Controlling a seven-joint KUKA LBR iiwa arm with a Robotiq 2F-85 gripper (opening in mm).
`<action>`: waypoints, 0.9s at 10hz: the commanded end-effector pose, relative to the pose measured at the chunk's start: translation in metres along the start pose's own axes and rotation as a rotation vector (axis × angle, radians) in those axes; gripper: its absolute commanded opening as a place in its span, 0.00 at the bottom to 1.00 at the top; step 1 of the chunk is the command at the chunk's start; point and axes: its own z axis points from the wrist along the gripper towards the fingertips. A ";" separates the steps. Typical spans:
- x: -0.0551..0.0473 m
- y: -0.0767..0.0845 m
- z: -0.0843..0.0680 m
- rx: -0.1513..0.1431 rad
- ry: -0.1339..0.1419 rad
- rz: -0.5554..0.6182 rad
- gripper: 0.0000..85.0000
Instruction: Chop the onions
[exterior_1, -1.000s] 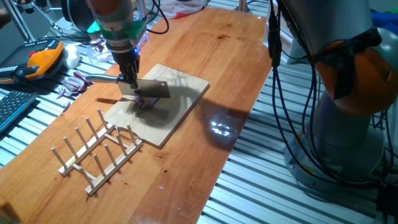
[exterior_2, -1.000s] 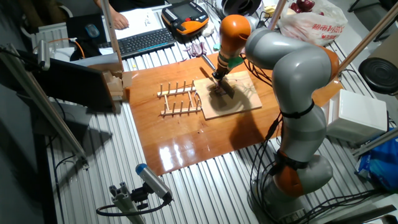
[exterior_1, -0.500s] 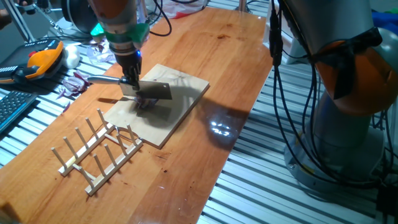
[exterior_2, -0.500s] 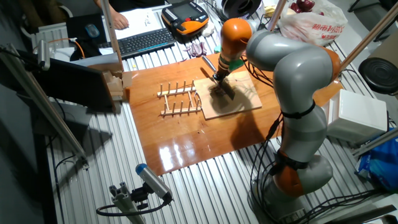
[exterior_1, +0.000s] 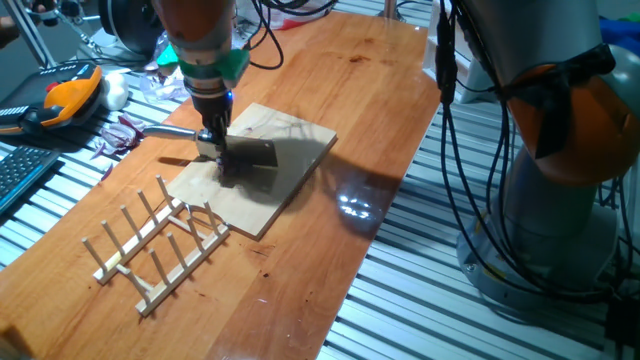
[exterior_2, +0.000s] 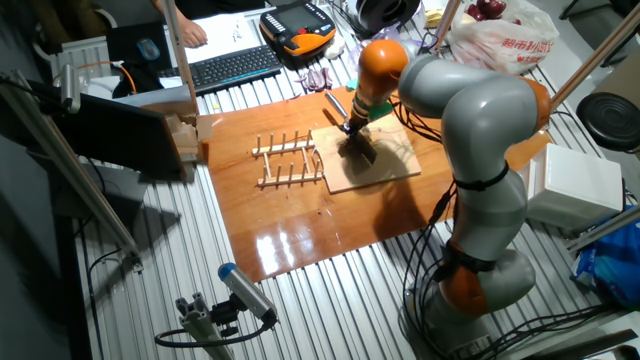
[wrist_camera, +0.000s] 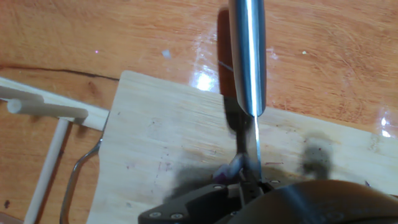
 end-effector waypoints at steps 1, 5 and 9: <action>-0.007 -0.004 -0.020 0.000 0.006 0.006 0.00; -0.011 -0.013 -0.043 -0.044 0.013 0.074 0.00; -0.012 -0.011 -0.035 -0.051 -0.082 0.116 0.00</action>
